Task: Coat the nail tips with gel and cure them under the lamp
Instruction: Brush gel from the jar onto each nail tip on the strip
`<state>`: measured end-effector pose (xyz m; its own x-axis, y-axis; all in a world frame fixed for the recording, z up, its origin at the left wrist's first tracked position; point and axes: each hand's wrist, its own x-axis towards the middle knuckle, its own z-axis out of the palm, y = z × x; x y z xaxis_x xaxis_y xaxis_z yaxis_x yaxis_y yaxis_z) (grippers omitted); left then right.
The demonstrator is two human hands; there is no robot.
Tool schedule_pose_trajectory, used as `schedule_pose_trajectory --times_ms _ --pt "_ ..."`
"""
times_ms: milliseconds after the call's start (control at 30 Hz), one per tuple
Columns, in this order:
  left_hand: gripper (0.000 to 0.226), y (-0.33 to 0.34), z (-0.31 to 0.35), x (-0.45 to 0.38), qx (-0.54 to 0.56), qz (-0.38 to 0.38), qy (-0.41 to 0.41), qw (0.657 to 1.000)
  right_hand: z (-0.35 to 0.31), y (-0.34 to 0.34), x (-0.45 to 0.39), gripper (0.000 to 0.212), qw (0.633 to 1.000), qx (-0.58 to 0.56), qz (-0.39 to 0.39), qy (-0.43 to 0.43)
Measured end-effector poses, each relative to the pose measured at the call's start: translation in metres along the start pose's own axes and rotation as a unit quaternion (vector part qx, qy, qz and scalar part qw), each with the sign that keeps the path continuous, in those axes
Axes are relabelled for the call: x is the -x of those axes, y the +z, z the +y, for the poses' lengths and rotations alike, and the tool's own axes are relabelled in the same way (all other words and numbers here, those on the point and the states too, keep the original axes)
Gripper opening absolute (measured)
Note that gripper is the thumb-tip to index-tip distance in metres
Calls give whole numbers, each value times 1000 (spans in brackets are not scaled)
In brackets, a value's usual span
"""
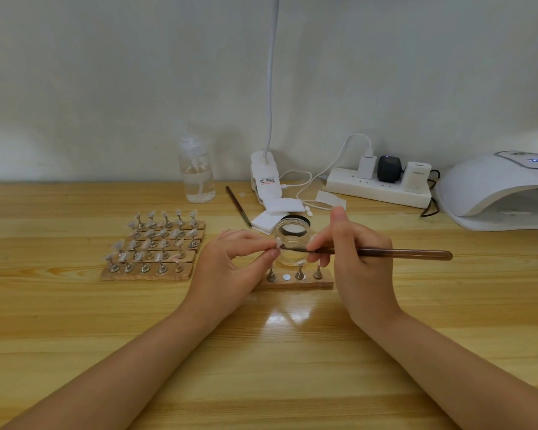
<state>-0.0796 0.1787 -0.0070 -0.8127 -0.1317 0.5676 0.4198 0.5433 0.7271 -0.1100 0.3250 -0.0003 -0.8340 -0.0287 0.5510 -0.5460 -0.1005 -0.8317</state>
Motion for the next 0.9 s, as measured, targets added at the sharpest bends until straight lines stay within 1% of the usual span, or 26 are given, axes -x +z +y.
schedule_pose_trajectory --times_ms 133,300,367,500,600,700,800,900 --pt "24 -1 1 0 1 1 6 1000 0 -1 0 48 1000 -1 3 8" --pt "24 -1 0 0 29 7 8 1000 2 -2 -2 47 999 -17 41 -13" --pt "20 -2 0 0 30 12 11 999 3 -2 -3 45 999 -19 44 -17" --pt "10 -2 -1 1 32 10 3 999 4 -3 -1 42 999 6 29 -27" --pt "18 -2 -1 2 38 18 -7 999 4 -2 0 37 996 51 8 -79" --pt "24 -2 -2 1 32 30 -15 999 5 -1 2 39 986 107 -17 -126" --pt "25 -3 -2 1 22 32 -15 999 5 1 2 38 980 130 -25 -148" --pt "25 -2 -1 2 16 31 -17 999 6 2 2 34 981 131 -27 -141"
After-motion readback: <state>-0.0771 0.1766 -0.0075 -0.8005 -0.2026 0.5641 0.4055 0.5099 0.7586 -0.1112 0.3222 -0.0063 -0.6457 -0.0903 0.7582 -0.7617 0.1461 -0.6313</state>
